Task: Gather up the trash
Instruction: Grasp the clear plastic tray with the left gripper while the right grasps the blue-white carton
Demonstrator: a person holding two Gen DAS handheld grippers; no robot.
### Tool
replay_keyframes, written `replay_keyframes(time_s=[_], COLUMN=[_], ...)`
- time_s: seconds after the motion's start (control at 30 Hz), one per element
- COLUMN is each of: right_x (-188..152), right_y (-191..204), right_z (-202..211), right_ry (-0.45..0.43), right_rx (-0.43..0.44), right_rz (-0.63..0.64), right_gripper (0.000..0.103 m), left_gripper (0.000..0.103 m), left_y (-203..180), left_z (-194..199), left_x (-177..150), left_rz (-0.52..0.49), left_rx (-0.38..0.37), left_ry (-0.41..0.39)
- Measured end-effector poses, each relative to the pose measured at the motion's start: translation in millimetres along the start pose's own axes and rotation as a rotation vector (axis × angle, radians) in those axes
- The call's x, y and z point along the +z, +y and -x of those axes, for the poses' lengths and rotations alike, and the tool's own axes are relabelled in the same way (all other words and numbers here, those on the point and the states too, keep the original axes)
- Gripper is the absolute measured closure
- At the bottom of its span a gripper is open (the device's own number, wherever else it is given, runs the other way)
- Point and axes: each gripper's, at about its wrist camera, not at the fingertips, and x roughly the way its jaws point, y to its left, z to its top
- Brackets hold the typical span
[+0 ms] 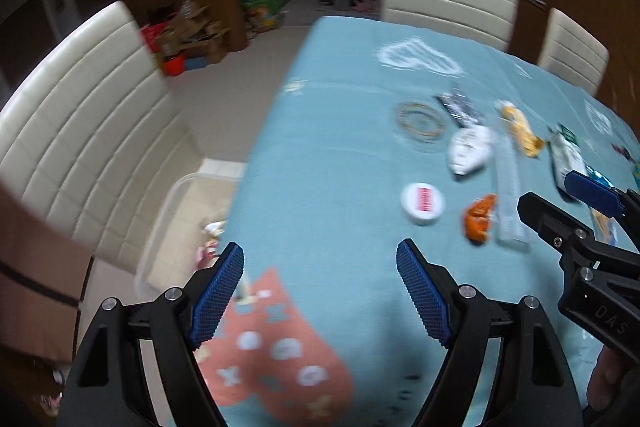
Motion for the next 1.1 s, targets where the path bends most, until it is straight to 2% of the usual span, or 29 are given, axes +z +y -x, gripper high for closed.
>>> replay_keyframes(time_s=[0.17,0.27,0.33,0.47,0.63,0.8,1.03,1.1], right_x=[-26,-41,-50,-64,-70,-65,-64,-66], right_y=[-66,-101,-121,-156,-183,-196,-220,-224], right_z=[19,23,26,23,14,7,-19,-26], right_ry=[0.010,0.038,0.051,0.079,0.110,0.101,0.136,0.152], right_rx=[-0.126,-0.202,-0.240,-0.297,-0.308,-0.315,-0.320,-0.304], right_rz=[-0.133,-0.209,-0.247,-0.312,-0.351,-0.339,-0.381,-0.395], right_gripper=[0.030,0.028,0.019,0.015,0.014,0.013,0.013,0.016], left_gripper=[0.026,0.026,0.026,0.026,0.026,0.026,0.026,0.026], left_y=[-62,-87,-98,-118,-145,-162,-184,-188], left_z=[-4,-11,-17,-31,-39,-48,-77,-87], left_x=[3,2,2,2,5,26,45,44], left_rz=[-0.120,-0.142,-0.150,-0.176,-0.228,-0.255,-0.290,-0.305], left_rx=[-0.091,-0.159,-0.181,-0.204,-0.198,-0.189,-0.181,-0.177], left_ry=[0.006,0.041,0.067,0.106,0.099,0.080,0.116,0.133])
